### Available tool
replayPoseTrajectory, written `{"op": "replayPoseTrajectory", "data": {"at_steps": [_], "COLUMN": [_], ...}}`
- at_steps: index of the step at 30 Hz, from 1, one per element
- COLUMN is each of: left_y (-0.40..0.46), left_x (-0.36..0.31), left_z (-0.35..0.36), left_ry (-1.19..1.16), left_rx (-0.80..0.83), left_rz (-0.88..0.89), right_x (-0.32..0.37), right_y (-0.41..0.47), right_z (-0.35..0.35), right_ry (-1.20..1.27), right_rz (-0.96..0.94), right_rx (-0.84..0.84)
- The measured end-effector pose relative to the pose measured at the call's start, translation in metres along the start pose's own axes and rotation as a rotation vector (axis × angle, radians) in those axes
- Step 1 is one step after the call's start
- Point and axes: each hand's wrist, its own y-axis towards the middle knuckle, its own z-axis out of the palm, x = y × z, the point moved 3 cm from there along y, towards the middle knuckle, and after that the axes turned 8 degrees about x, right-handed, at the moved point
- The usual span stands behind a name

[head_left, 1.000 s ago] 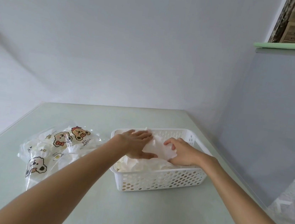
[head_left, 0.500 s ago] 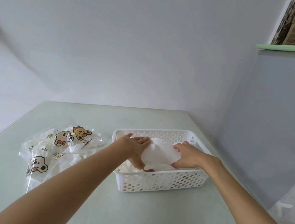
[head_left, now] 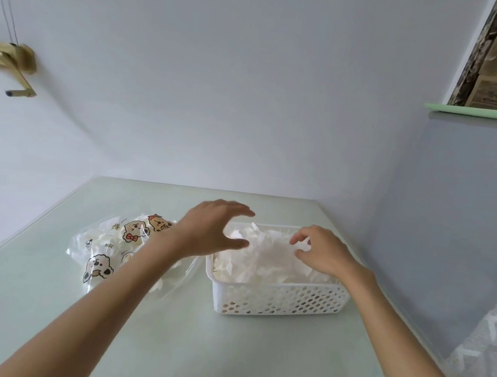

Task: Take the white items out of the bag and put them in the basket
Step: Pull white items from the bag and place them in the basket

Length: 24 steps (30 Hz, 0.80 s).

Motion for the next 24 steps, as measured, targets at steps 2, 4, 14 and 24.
{"op": "replayPoseTrajectory", "data": {"at_steps": [2, 4, 14, 24], "left_y": [-0.031, -0.061, -0.117, -0.116], "left_x": [0.012, 0.033, 0.136, 0.156], "left_z": [-0.014, -0.018, 0.014, 0.015], "left_ry": [-0.053, -0.105, -0.204, -0.228], "left_rx": [-0.174, -0.208, 0.212, 0.097], "left_rz": [-0.060, -0.203, -0.699, -0.605], "right_x": [0.023, 0.050, 0.186, 0.221], "right_y": [-0.010, -0.021, -0.047, -0.011], "right_z": [-0.003, -0.004, 0.056, 0.122], "right_ry": [0.058, 0.079, 0.099, -0.327], "right_rz": [-0.044, -0.090, -0.390, -0.297], "right_rx": [-0.061, -0.109, -0.182, -0.177]}}
